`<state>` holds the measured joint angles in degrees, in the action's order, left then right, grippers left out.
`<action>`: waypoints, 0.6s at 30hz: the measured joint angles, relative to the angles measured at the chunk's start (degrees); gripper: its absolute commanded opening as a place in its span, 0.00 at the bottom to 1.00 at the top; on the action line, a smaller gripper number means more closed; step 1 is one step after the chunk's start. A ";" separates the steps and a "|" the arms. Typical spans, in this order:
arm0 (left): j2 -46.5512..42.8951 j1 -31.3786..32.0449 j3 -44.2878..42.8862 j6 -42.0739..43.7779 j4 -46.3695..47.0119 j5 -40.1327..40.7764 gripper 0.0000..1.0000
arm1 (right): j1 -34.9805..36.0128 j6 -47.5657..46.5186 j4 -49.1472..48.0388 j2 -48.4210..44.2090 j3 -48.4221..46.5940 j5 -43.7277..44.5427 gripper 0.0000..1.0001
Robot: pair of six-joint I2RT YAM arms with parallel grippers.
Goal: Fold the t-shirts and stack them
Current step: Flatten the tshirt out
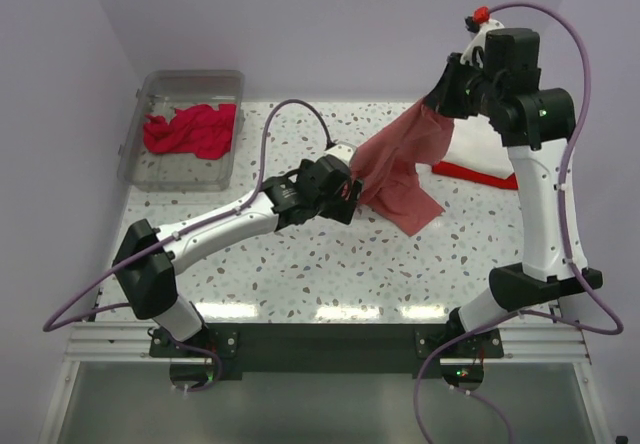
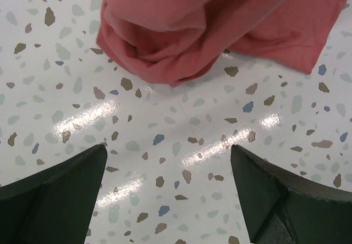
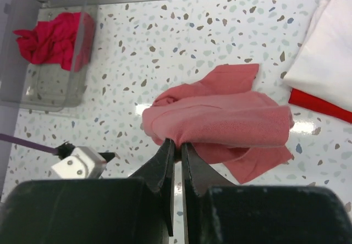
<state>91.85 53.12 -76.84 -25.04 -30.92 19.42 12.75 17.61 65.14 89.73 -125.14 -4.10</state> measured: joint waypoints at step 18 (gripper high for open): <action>7.56 -11.58 2.25 -4.09 3.80 -1.29 0.94 | -1.77 3.04 0.70 -2.47 4.37 5.64 0.00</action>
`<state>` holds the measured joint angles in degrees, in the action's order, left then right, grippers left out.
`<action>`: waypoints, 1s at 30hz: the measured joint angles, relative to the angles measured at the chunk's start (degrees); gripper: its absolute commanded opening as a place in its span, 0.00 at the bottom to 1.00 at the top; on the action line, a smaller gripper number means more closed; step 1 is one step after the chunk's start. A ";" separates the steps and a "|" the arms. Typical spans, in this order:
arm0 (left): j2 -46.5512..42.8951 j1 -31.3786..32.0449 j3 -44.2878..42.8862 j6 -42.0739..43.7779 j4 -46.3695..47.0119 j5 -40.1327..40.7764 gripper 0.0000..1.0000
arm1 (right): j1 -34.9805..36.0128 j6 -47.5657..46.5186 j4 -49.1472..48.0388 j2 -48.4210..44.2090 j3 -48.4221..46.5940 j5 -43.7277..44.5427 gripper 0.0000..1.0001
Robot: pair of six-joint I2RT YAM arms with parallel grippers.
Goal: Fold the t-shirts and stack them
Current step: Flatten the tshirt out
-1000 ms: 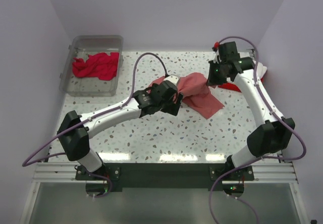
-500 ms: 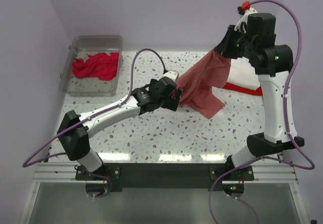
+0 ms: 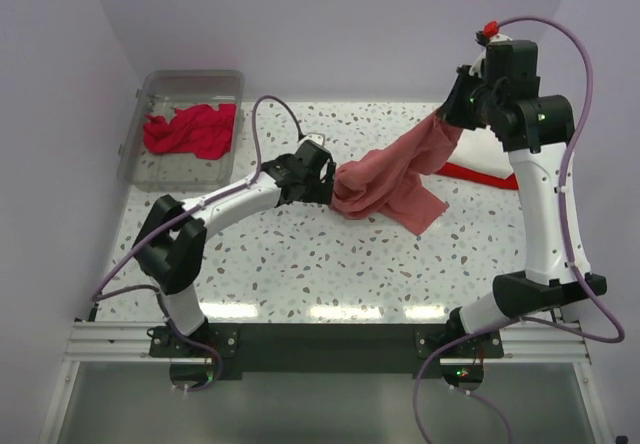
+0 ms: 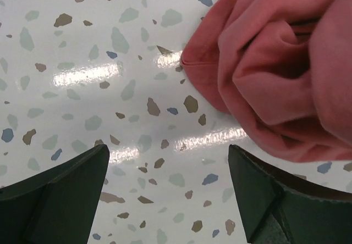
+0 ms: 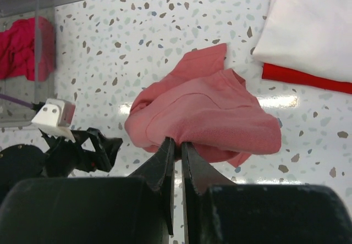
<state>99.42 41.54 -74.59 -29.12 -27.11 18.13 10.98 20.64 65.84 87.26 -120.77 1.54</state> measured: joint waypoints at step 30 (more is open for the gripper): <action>19.41 3.65 -18.21 -0.37 9.07 -18.23 0.90 | -6.99 -0.17 -1.42 -9.01 20.61 9.29 0.00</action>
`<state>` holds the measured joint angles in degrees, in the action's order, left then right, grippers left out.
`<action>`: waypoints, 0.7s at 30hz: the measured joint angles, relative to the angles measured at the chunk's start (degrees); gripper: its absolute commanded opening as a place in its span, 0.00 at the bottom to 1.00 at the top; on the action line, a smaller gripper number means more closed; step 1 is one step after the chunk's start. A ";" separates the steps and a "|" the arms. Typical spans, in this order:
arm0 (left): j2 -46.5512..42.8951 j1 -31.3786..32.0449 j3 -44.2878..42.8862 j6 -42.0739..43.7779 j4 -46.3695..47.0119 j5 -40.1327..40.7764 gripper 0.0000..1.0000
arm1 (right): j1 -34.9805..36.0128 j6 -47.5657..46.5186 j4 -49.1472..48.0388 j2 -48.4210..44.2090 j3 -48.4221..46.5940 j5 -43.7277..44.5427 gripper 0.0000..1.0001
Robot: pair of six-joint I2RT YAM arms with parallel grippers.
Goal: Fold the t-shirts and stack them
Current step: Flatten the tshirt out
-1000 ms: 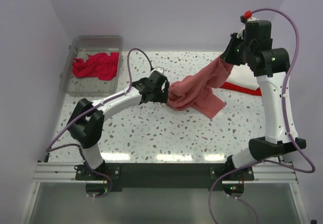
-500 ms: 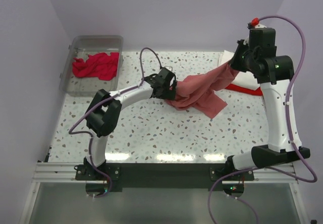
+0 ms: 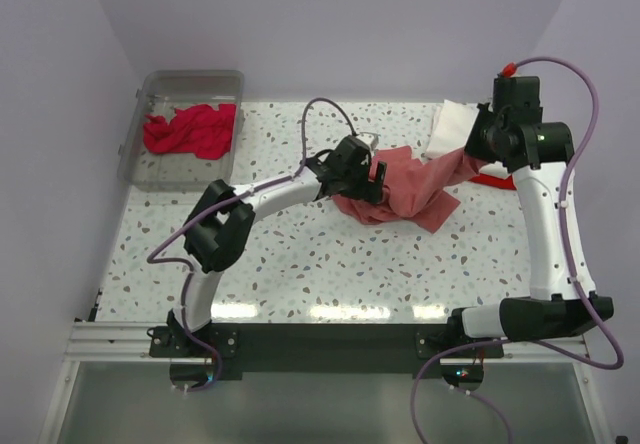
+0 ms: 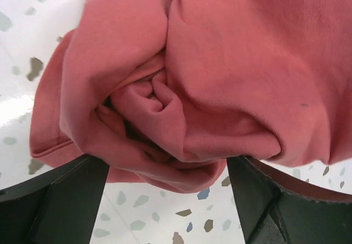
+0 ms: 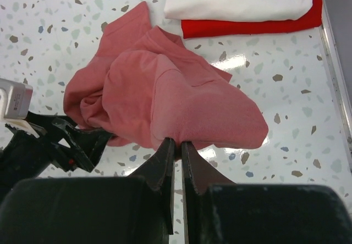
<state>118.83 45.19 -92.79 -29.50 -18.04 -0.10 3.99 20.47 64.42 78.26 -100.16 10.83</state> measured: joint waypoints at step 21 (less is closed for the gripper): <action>-20.48 -1.70 -7.54 0.09 -27.54 15.63 0.00 | -0.68 -0.66 -3.19 -3.48 -1.20 -2.75 0.00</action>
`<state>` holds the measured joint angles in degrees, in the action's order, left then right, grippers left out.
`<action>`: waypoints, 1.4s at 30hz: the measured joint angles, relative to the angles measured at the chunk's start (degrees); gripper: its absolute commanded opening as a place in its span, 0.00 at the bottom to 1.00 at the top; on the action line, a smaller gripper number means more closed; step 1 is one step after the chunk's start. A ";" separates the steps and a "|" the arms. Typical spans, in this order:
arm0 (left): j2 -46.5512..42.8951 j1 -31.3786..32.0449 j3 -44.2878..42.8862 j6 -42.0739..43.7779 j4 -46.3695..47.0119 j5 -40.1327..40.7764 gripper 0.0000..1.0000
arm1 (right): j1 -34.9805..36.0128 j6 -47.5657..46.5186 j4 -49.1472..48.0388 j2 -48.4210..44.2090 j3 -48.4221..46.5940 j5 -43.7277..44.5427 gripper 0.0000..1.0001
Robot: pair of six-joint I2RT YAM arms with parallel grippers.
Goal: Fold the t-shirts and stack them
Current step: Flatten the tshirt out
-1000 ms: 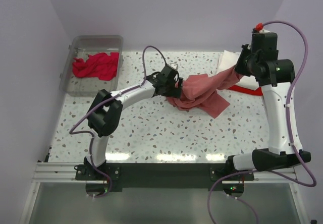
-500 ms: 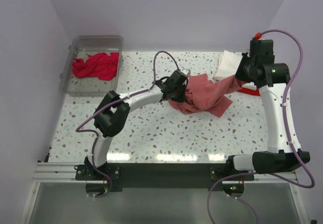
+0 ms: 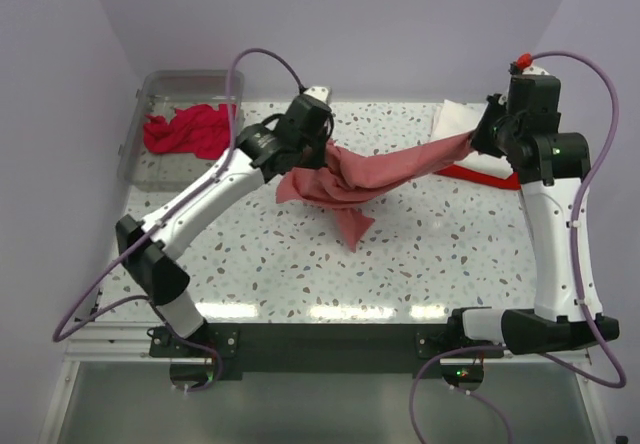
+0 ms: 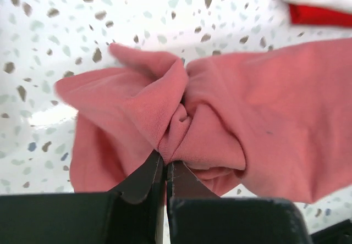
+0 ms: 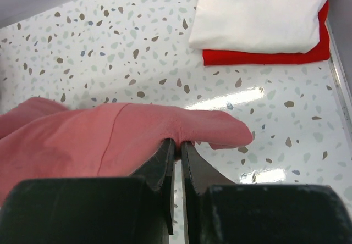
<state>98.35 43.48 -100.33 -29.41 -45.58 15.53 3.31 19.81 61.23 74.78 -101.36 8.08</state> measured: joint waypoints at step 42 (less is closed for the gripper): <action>-7.43 5.27 39.76 -5.16 10.91 -12.55 0.68 | -0.02 1.16 -9.42 1.22 23.98 -6.19 0.00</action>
<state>90.91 48.75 -60.58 -34.57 -34.68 2.98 3.29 20.97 51.81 76.01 -77.38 1.89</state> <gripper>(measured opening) 0.711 0.062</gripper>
